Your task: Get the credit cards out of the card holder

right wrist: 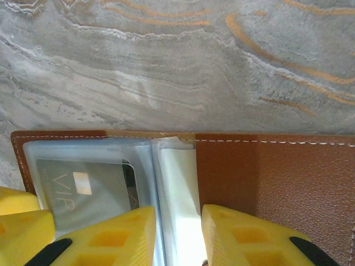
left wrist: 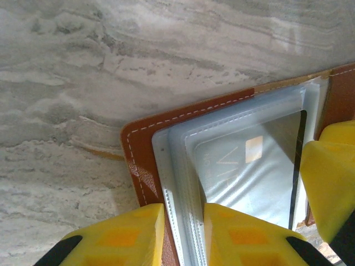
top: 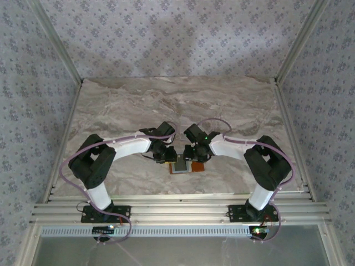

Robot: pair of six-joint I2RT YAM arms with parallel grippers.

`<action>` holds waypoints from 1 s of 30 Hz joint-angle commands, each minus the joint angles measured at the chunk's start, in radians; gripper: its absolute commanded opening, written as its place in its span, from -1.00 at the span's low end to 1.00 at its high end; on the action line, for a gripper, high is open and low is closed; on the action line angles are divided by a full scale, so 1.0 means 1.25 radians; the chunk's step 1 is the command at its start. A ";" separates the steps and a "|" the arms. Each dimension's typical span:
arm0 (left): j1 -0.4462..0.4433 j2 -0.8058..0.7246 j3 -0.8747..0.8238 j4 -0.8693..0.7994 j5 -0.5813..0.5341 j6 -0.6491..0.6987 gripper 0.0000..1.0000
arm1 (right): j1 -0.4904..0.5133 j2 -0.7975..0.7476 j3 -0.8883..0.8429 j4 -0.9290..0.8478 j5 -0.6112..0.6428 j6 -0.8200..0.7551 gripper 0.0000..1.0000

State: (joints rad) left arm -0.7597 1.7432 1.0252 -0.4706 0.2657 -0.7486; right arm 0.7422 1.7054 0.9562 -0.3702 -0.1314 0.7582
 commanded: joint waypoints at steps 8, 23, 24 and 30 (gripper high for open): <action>-0.003 -0.036 -0.007 -0.059 -0.049 0.005 -0.47 | 0.004 -0.035 -0.011 -0.052 0.018 0.006 -0.37; -0.012 -0.037 -0.010 -0.022 0.027 -0.012 -0.46 | 0.004 -0.069 -0.018 -0.042 -0.036 0.010 -0.26; -0.013 -0.030 -0.012 -0.016 0.032 -0.013 -0.46 | 0.003 -0.063 -0.019 -0.042 -0.037 0.008 -0.25; -0.013 0.005 -0.021 -0.001 0.042 -0.012 -0.49 | 0.006 -0.027 -0.025 -0.029 -0.048 0.005 -0.20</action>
State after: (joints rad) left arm -0.7689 1.7264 1.0142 -0.4698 0.2962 -0.7528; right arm 0.7448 1.6455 0.9447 -0.3920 -0.1734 0.7662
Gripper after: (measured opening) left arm 0.260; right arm 0.398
